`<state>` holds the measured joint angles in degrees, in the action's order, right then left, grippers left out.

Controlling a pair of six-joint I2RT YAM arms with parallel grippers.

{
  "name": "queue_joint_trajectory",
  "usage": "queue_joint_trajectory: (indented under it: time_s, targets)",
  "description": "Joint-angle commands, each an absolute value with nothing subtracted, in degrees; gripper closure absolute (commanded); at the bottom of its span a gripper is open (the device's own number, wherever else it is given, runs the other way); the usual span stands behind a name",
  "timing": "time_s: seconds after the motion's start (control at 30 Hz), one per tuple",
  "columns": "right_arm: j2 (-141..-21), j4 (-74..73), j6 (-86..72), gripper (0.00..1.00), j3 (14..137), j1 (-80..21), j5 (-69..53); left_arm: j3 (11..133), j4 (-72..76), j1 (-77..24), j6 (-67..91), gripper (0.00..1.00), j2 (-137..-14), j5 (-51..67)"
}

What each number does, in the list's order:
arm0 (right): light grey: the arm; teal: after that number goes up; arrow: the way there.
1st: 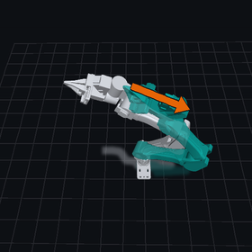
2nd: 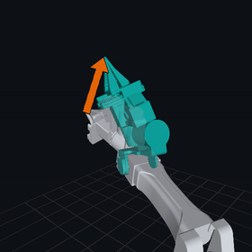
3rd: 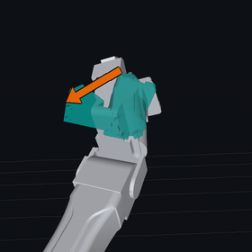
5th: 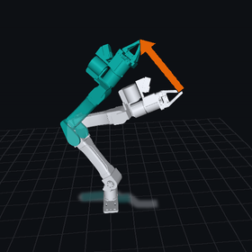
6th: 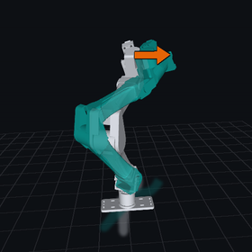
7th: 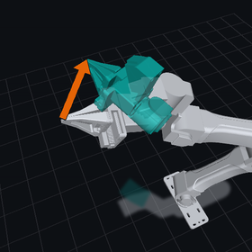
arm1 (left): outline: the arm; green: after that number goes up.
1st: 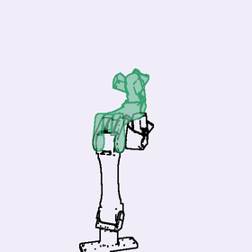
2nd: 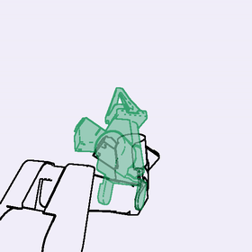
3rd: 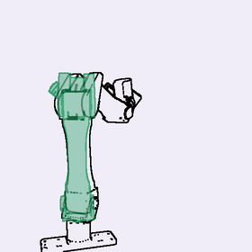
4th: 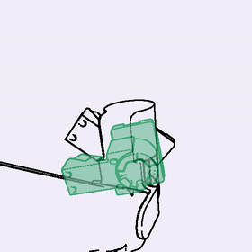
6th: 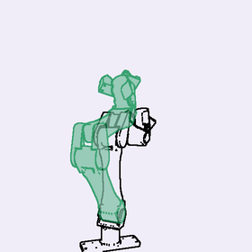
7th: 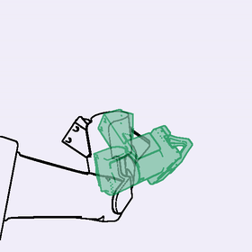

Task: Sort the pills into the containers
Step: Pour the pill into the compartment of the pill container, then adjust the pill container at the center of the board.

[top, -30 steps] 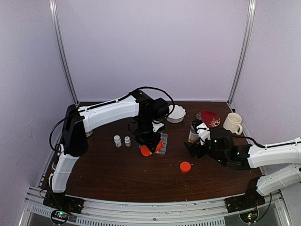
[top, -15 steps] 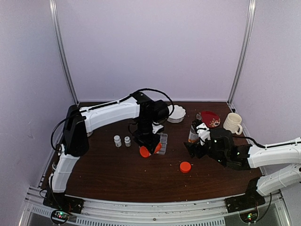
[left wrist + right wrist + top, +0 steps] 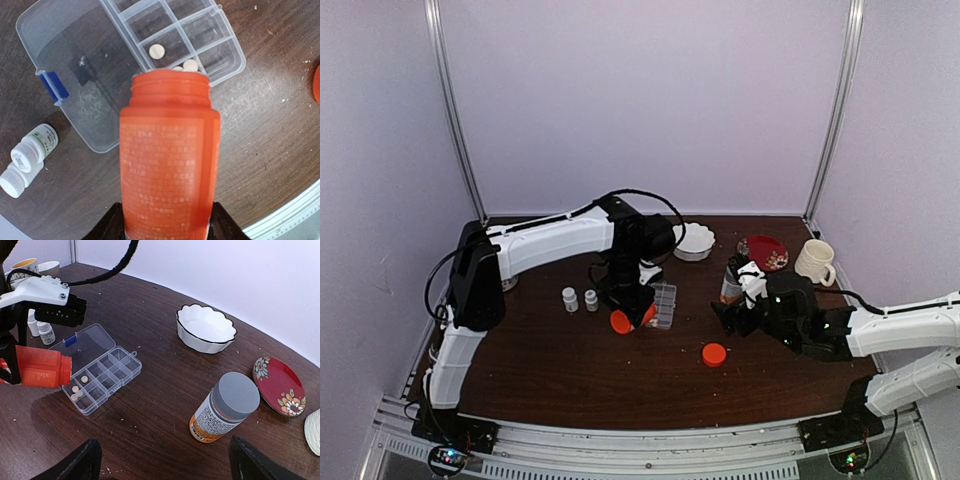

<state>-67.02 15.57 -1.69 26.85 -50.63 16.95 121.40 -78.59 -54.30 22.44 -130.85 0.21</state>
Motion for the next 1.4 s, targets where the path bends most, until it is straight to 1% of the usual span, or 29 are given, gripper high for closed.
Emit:
queue_joint_trajectory:
  time_s: [0.0, 0.07, 0.1, 0.2, 0.4, 0.53, 0.6, 0.73, 0.87, 0.97, 1.17, 1.37]
  targets:
    - [-66.8, 15.0, -1.5, 0.09, 28.0, -50.4, 18.0, 122.2, -78.4, -54.0, 22.5, 1.0, -129.6, -0.1]
    - [-66.9, 15.0, -1.6, 0.09, 28.0, -50.4, 18.0, 127.3, -84.4, -54.4, 22.8, 1.0, -131.0, -1.3]
    - [-66.9, 14.9, -1.6, 0.09, 28.0, -50.4, 18.0, 128.0, -84.7, -54.8, 22.6, 1.0, -130.4, -2.8]
    - [-67.0, 15.0, -1.5, 0.09, 28.3, -50.4, 17.8, 124.2, -81.1, -54.2, 22.4, 1.0, -127.7, -1.6]
    - [-67.7, 15.7, -2.3, 0.09, 28.2, -50.4, 17.0, 124.1, -79.0, -53.7, 22.6, 1.0, -127.5, -2.9]
    - [-70.4, 15.1, -7.1, 0.11, 30.2, -50.0, 9.7, 120.9, -72.7, -53.6, 22.6, 1.0, -125.0, -4.7]
    - [-73.0, 12.4, -10.8, 0.13, 33.5, -50.0, 5.7, 115.6, -66.7, -53.7, 22.7, 1.0, -121.3, -4.2]
    - [-78.3, 8.2, -18.4, 0.16, 40.1, -50.0, 1.9, 104.2, -55.5, -53.7, 23.6, 1.0, -112.1, -5.3]
    - [-84.4, 2.9, -22.0, 0.23, 48.0, -50.0, 1.8, 93.1, -47.4, -53.7, 24.6, 1.0, -102.8, -8.1]
    - [-90.4, -2.2, -22.8, 0.27, 55.0, -49.8, 3.0, 84.6, -40.6, -53.7, 24.9, 1.0, -94.9, -7.6]
    - [-101.4, -11.0, -23.1, 0.33, 67.9, -48.8, 3.9, 66.3, -25.3, -54.2, 24.6, 1.0, -79.6, -7.0]
    - [-110.4, -17.9, -22.3, 0.32, 78.8, -46.3, 0.7, 49.2, -7.6, -55.2, 21.3, 1.0, -63.2, -4.6]
